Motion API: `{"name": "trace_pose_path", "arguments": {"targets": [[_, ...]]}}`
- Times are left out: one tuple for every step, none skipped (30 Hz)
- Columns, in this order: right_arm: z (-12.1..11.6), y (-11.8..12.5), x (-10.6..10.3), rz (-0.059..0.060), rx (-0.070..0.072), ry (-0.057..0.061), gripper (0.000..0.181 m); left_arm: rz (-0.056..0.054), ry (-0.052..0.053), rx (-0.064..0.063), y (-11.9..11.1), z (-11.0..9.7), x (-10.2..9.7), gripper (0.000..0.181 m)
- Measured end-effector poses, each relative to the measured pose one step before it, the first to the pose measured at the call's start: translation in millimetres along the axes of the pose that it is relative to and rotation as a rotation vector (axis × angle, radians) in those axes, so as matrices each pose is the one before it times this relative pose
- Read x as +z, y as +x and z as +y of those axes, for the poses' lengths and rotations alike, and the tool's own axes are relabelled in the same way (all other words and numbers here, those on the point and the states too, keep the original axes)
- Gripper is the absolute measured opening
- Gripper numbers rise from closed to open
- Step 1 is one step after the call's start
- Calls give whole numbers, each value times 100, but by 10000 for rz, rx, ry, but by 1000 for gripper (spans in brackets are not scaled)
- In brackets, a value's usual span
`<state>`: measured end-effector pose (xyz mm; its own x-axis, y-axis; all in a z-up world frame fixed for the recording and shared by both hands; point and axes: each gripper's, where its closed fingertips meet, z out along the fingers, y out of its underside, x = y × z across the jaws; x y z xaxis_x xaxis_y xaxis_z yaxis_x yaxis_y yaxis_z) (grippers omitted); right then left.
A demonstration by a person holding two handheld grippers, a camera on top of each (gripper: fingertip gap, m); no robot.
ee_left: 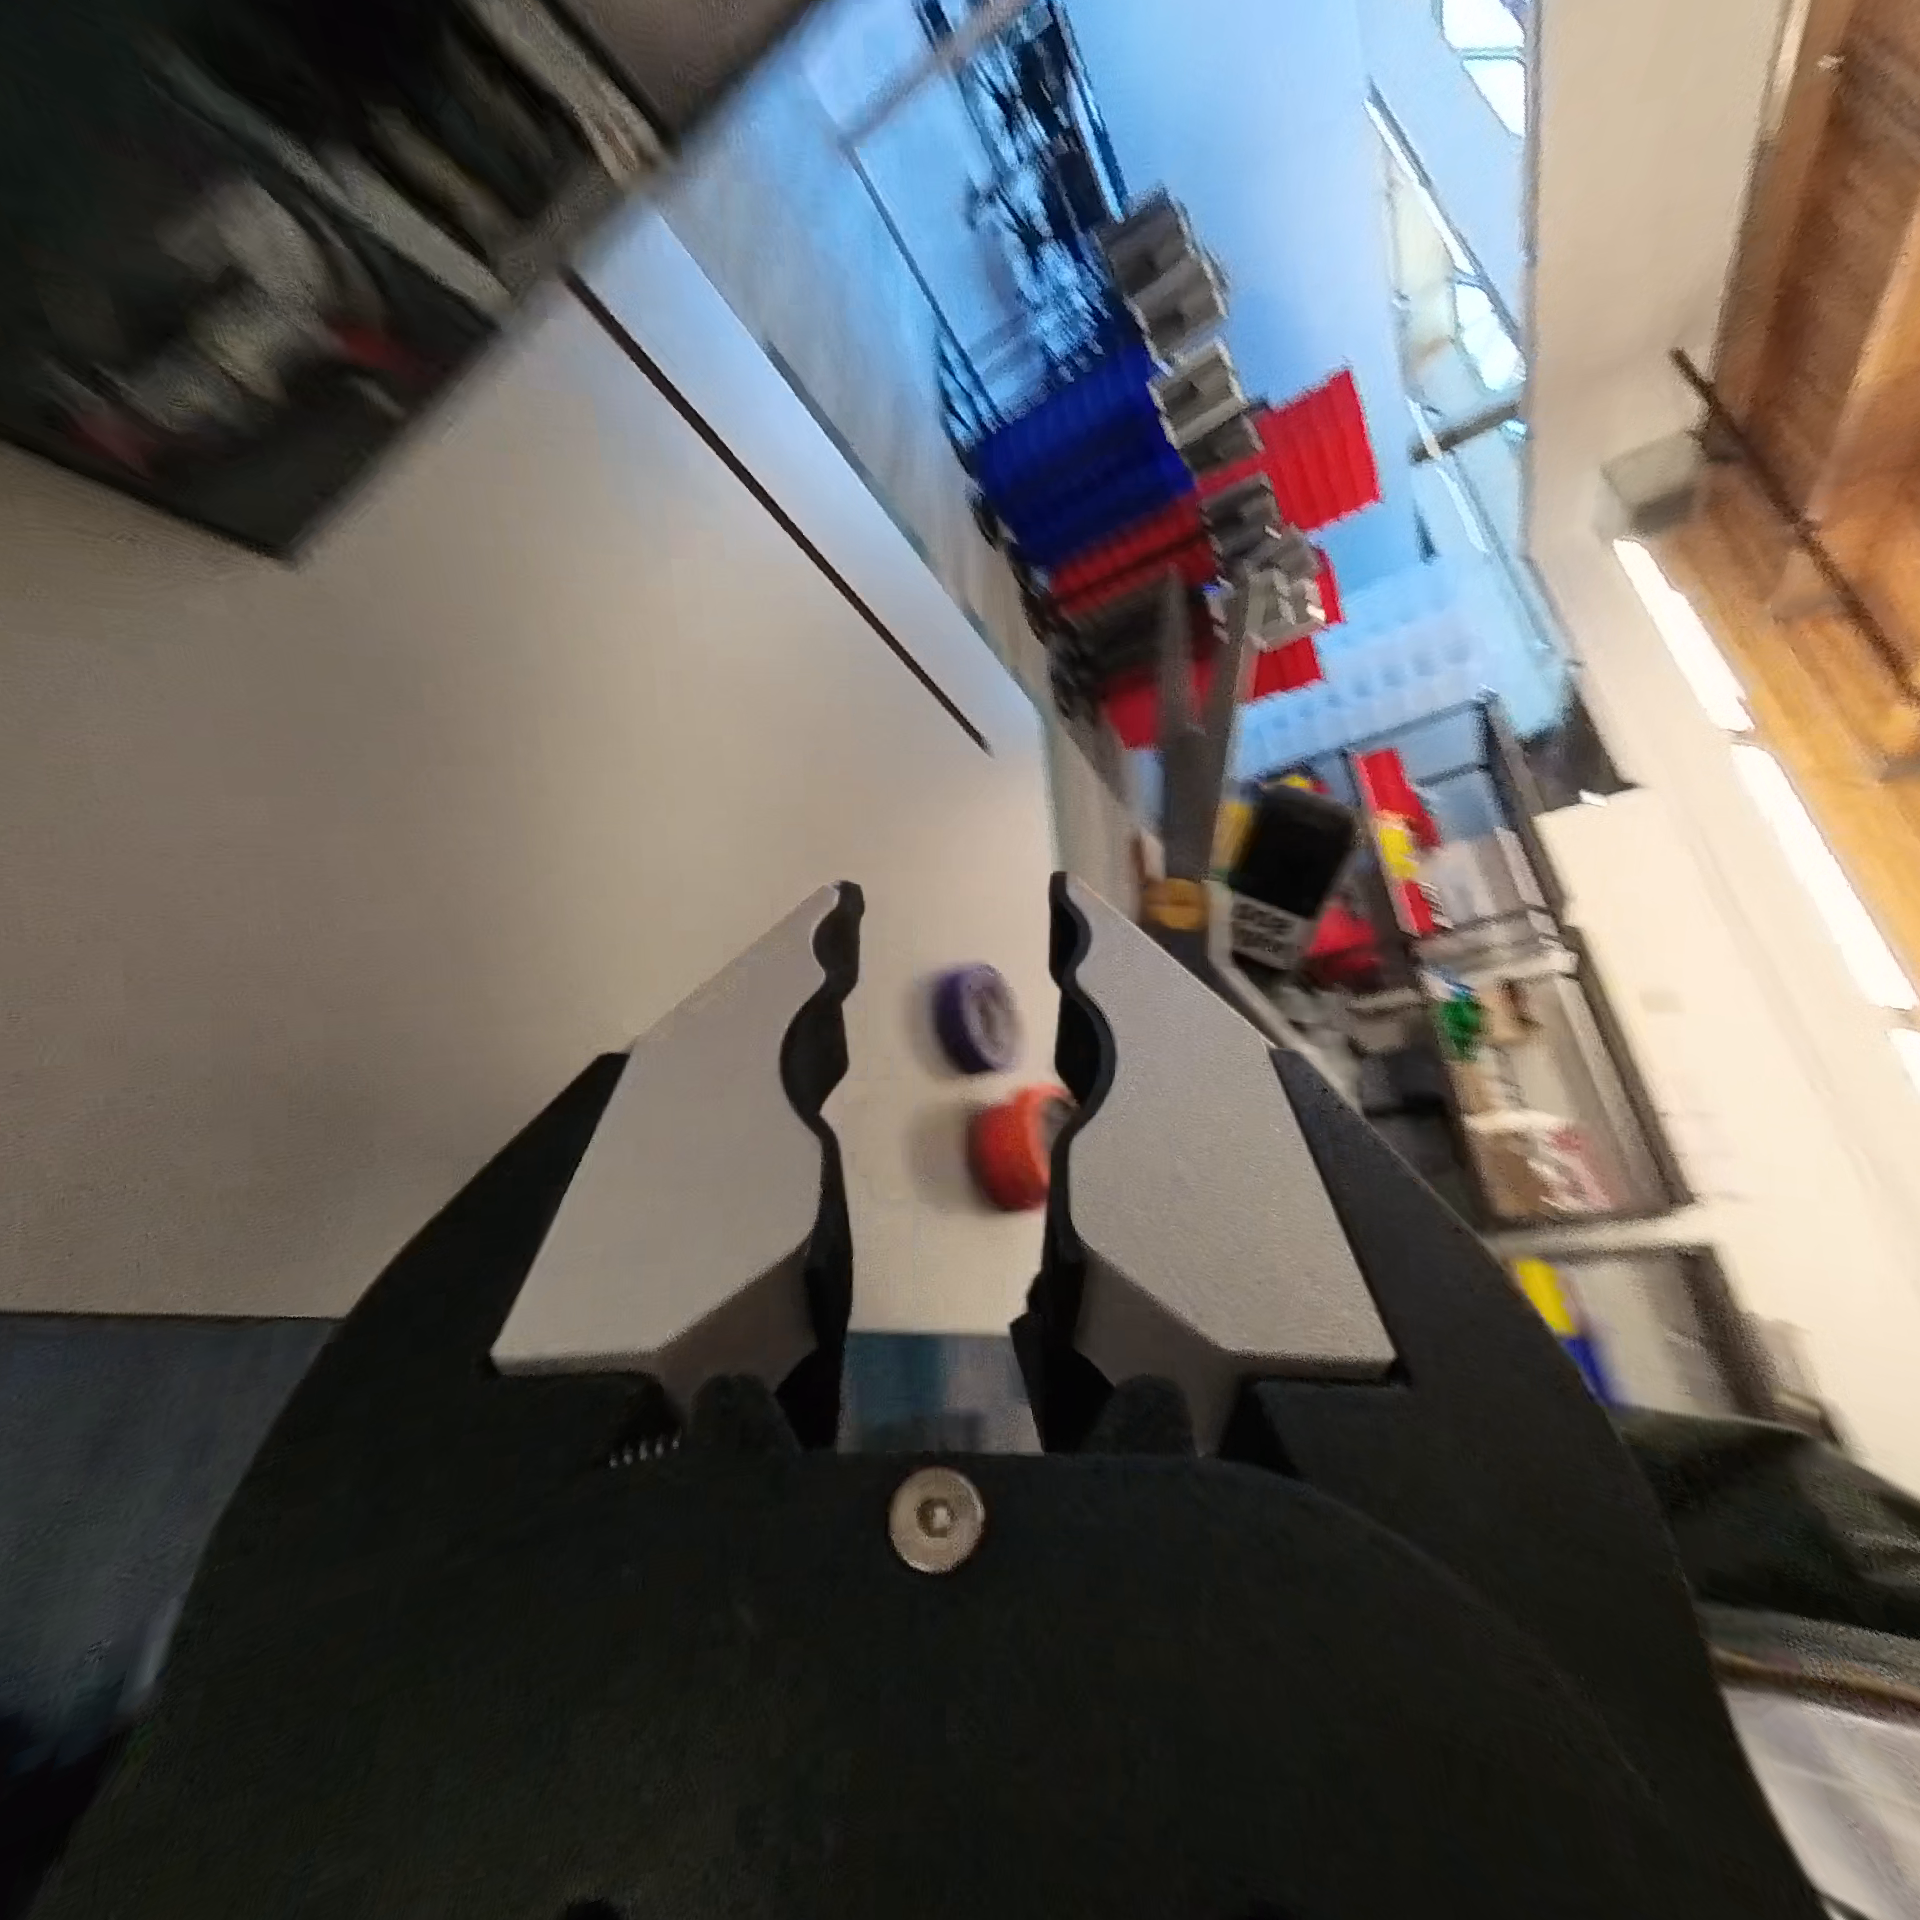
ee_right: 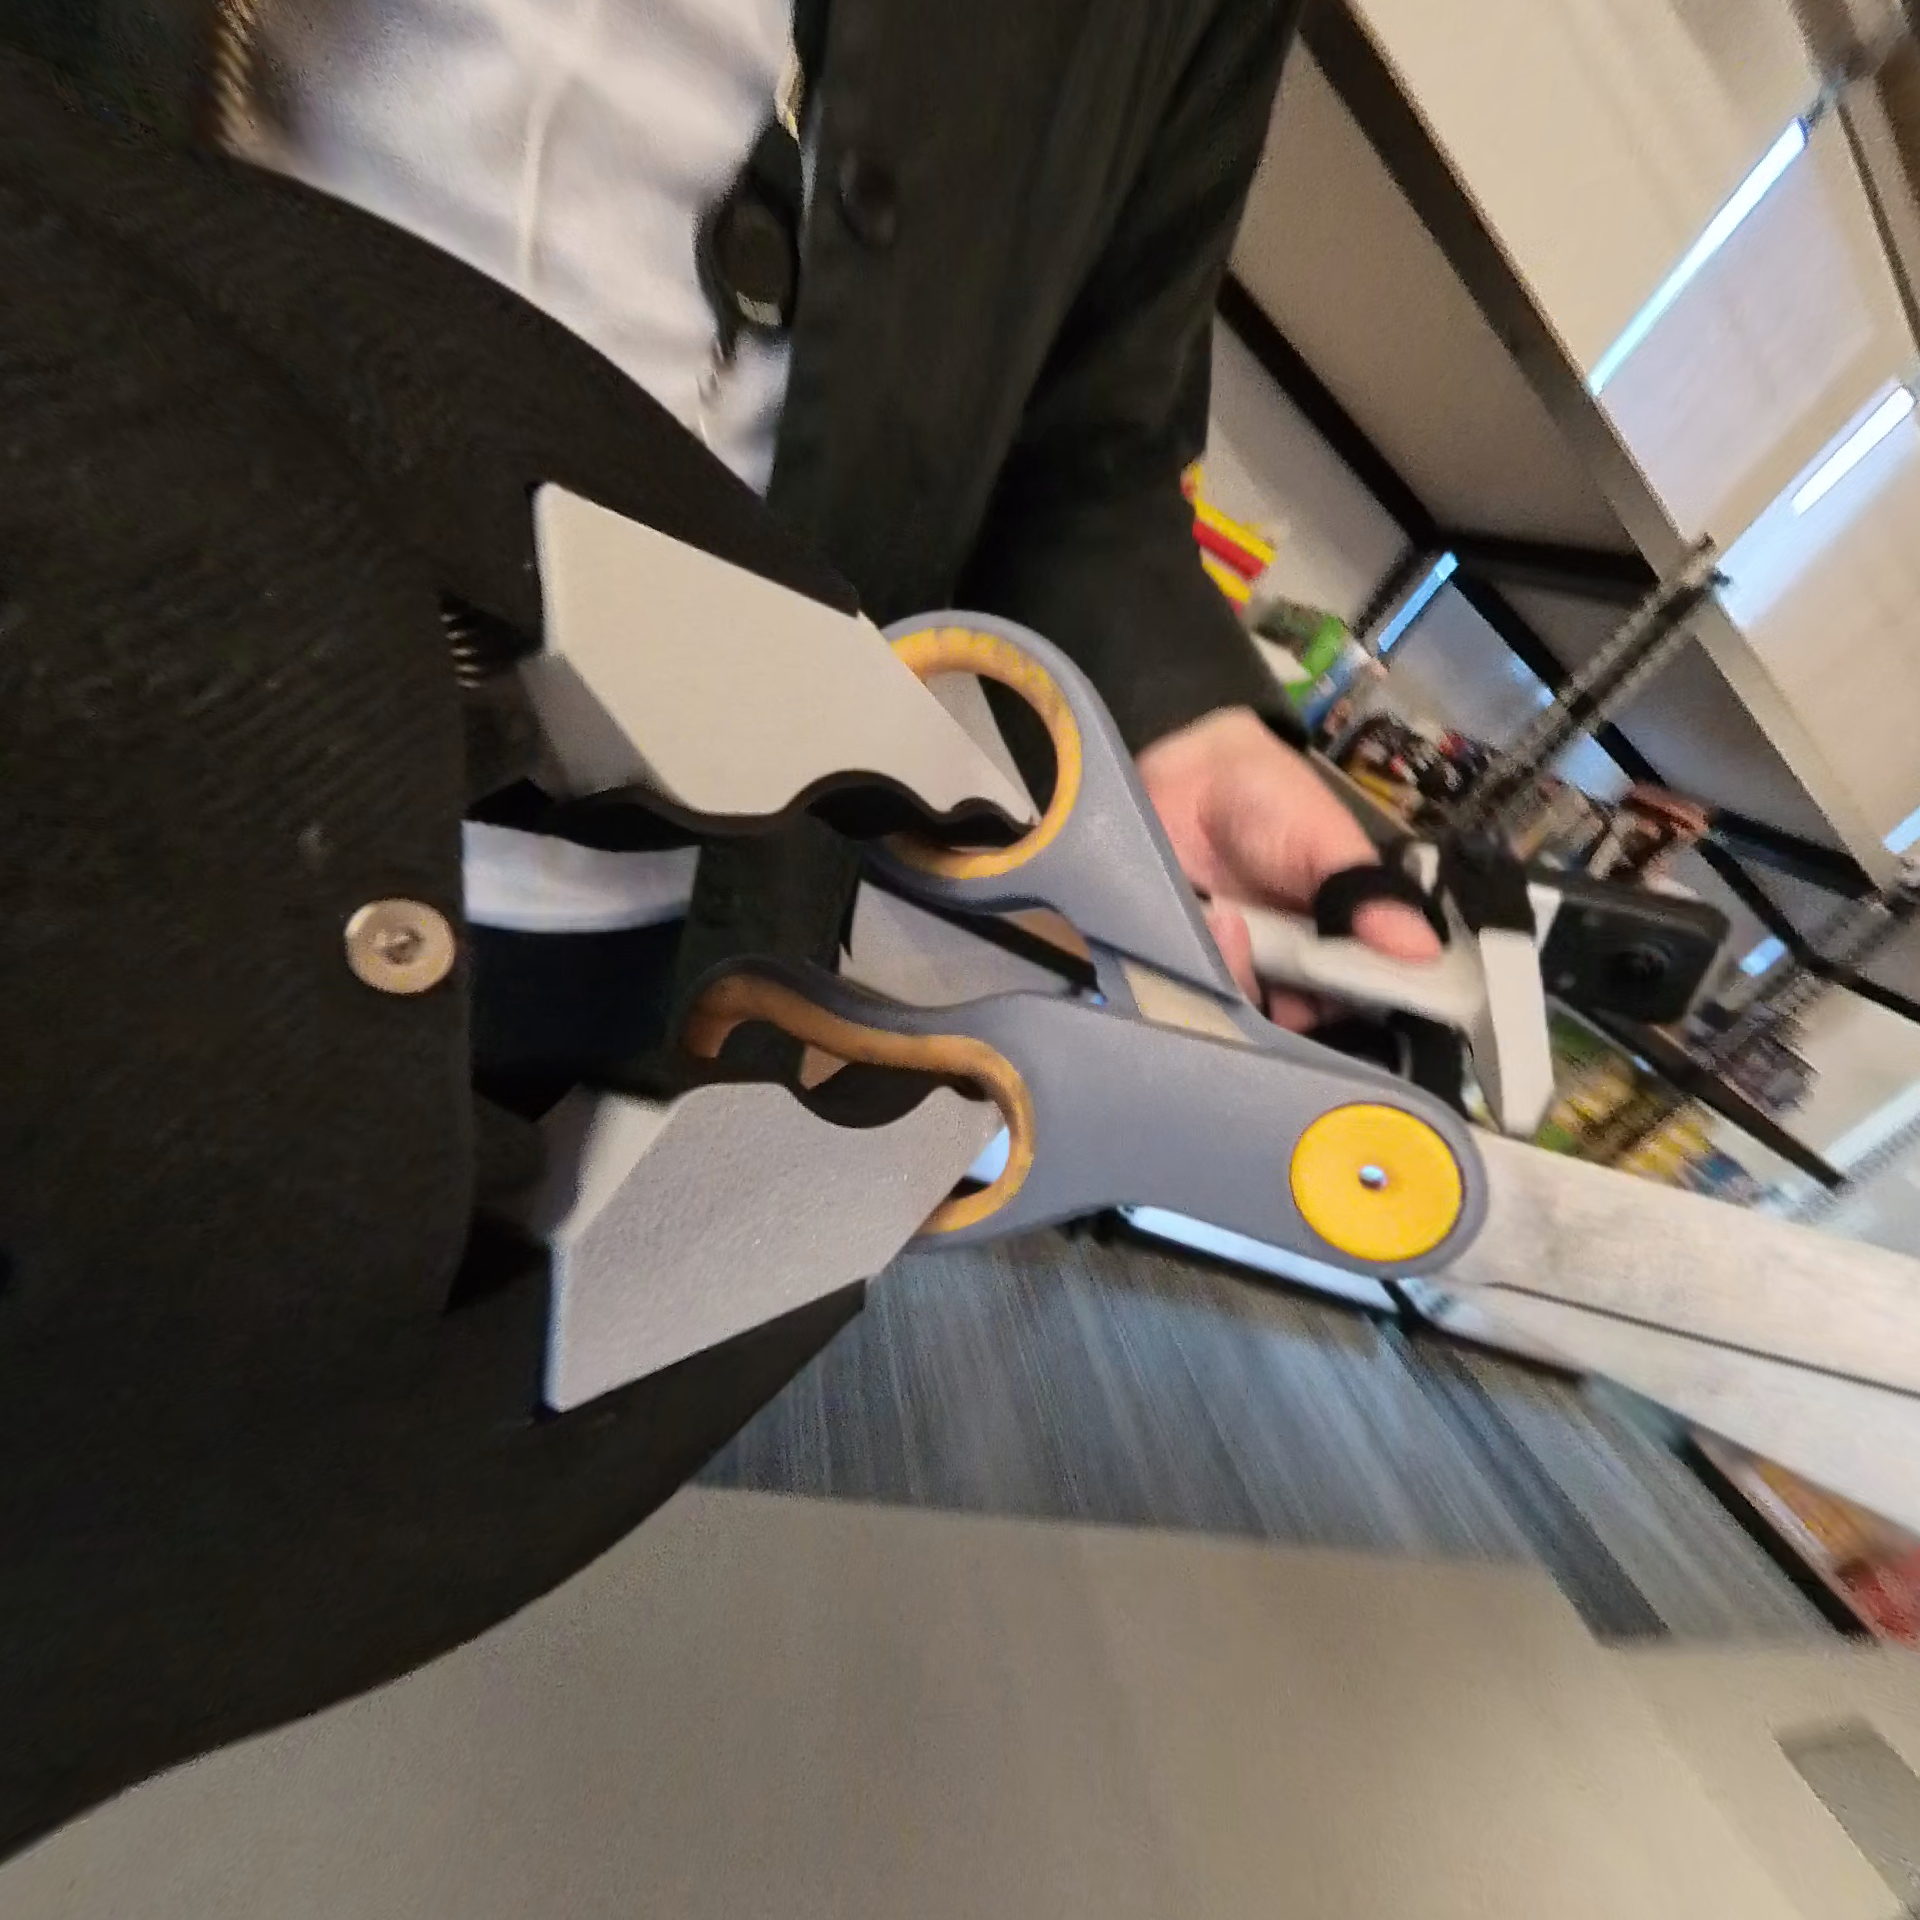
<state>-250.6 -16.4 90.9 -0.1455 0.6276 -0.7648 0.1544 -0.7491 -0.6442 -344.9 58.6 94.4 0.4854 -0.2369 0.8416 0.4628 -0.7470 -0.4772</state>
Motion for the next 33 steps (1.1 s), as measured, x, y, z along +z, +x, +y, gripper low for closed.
{"name": "trace_pose_path", "arguments": {"targets": [[-637, -443, 74, -315, 104, -348, 39, -542, 439, 603, -1328, -1413, -1129, 35], [-673, -378, 46, -259, 94, -427, 39, -590, 390, 622, -1394, -1355, -908, 37], [-743, -410, 22, -268, 117, -491, 39, -503, 350, 634, -1245, -1330, -636, 40], [-818, -387, -10, -251, 97, -500, 39, -397, 308, 592, -1041, -1270, -377, 42], [-852, -401, -41, -246, 108, -530, 39, -246, 283, 507, -737, -1215, -123, 45], [-910, -374, -77, -243, 70, -530, 39, -126, 239, 446, -501, -1128, 95, 47], [-994, -216, -112, -131, -22, -469, 39, -137, 172, 436, -485, -985, 256, 48], [-1009, -172, -153, -134, 20, -466, 39, -140, 111, 437, -482, -845, 393, 50], [-1016, -170, -212, -150, 59, -473, 39, -144, 46, 412, -479, -677, 488, 51], [-1004, 11, -262, -21, 10, -446, 39, -215, 23, 406, -584, -596, 513, 53], [-992, 159, -354, 61, -47, -405, 39, -270, 44, 421, -669, -534, 543, 56], [-1010, 102, -409, -31, 1, -298, 39, -269, 40, 424, -671, -454, 568, 58], [-956, 4, -468, -160, 104, -243, 39, -164, 33, 398, -520, -374, 595, 61], [-912, 150, -511, -60, 72, -200, 39, -47, -11, 339, -330, -240, 628, 64], [-848, 310, -507, 48, 38, -158, 40, 6, -59, 255, -225, -138, 612, 66], [-660, 341, -514, 54, 126, -243, 39, 83, -47, 193, -78, -132, 584, 66], [-546, 526, -497, 195, 139, -303, 39, 125, -19, 137, 48, -131, 507, 67], [-484, 752, -501, 368, 134, -295, 39, 124, 21, 155, 117, -161, 419, 67], [-409, 557, -432, 247, 141, -294, 39, 49, 27, 195, 57, -147, 340, 67], [-394, 355, -378, 163, 91, -250, 39, 40, 17, 198, 60, -136, 285, 66], [-431, 441, -344, 277, -3, -161, 39, 11, 30, 156, 28, -174, 211, 64], [-392, 513, -322, 340, 1, -142, 39, -4, 48, 111, -16, -177, 197, 61], [-284, 400, -278, 259, 26, -151, 39, 12, 17, 71, -22, -126, 199, 58], [-184, 370, -229, 247, 38, -183, 39, 61, -18, -4, 23, -80, 221, 55], [-157, 403, -190, 270, -26, -171, 39, 43, -32, -71, -24, -58, 213, 51], [-230, 304, -139, 188, -38, -80, 39, 1, -44, -49, -111, -18, 185, 49], [-133, 178, -87, 92, 21, -129, 39, 70, -25, -7, 12, -23, 151, 45], [-90, 106, -38, 23, -13, -102, 39, 133, 3, -17, 158, -45, 107, 37], [-30, 129, 0, 22, -7, -87, 39, 37, 7, -49, 63, -49, 49, 31], [13, 144, 45, 24, 8, -81, 39, -26, 12, -38, 35, -76, -17, 29], [61, 132, 80, -2, 20, -95, 39, -6, -51, -1, 107, -38, -71, 29], [51, -2, 97, -91, 33, -71, 39, -36, -87, 56, 99, 6, -110, 28], [64, -46, 95, -123, 44, -85, 39, -119, -71, 135, -1, 14, -136, 27]]}}
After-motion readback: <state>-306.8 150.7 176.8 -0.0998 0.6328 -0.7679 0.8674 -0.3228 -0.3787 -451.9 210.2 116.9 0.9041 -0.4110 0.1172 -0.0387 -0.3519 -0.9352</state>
